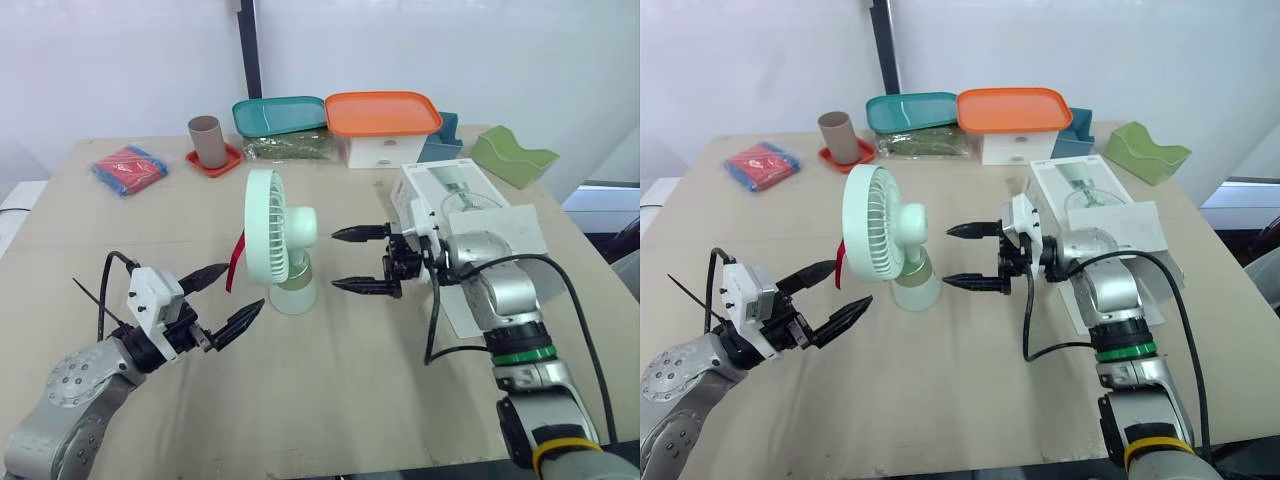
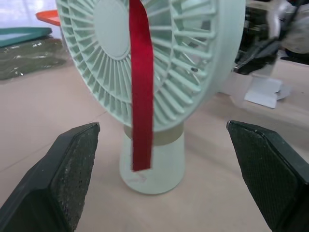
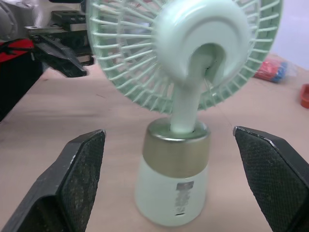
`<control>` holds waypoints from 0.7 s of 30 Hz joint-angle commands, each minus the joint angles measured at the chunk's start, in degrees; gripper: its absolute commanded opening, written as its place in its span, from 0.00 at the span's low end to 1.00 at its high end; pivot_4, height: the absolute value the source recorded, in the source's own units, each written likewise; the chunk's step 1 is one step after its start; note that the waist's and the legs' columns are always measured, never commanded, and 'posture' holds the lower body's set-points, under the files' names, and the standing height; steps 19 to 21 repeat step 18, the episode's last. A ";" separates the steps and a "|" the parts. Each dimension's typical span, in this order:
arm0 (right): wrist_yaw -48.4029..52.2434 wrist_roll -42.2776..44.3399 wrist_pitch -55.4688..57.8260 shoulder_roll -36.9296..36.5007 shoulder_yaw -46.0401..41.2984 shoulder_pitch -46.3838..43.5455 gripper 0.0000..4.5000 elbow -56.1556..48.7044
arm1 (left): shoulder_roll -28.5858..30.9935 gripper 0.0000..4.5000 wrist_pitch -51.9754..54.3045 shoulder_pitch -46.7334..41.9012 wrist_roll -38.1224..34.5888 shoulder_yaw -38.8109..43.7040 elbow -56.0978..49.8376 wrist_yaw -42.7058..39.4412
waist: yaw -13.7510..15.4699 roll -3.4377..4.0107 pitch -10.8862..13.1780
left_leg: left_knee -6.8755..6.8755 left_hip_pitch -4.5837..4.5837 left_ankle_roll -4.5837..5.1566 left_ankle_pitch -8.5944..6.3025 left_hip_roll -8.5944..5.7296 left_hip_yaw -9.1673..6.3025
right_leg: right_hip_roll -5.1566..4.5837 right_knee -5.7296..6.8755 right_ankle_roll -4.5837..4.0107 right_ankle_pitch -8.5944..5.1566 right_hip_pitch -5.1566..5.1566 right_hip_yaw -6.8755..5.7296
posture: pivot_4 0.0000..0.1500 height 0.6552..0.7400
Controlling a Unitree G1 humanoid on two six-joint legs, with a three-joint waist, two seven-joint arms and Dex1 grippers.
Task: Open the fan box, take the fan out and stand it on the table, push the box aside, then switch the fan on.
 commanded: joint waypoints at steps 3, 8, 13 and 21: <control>-15.56 -2.68 2.11 -0.26 -2.96 20.58 0.96 -23.34 | -3.02 1.00 -0.69 2.91 7.28 0.39 2.47 8.19 | -0.07 0.02 0.00 | 0.00 0.06 -0.01 0.01 0.01 0.07 | 0.04 0.03 -0.01 0.02 0.02 0.06 | 1.00 1.00; -27.67 -8.02 -0.68 4.47 -2.26 30.54 0.96 -24.85 | -5.52 1.00 -1.76 2.02 12.57 -2.67 8.18 11.67 | 0.03 0.00 -0.14 | -0.01 0.11 0.00 0.00 0.02 0.00 | 0.08 0.02 0.04 -0.05 0.10 0.06 | 1.00 1.00; -32.01 -9.40 -2.73 6.65 -3.12 34.14 0.96 -24.68 | -6.85 1.00 -3.96 3.44 16.49 -5.14 11.87 12.66 | 0.12 0.01 -0.10 | 0.03 0.08 -0.04 0.01 -0.05 0.01 | 0.04 0.02 0.05 -0.08 0.11 0.09 | 1.00 1.00; -36.44 -10.44 -5.46 8.02 -3.55 37.31 0.96 -23.67 | -7.87 1.00 -8.00 4.73 22.15 -7.92 15.74 13.60 | 0.00 0.02 -0.12 | 0.00 0.13 -0.04 0.01 -0.02 0.04 | 0.09 0.03 0.05 -0.08 0.11 0.14 | 1.00 1.00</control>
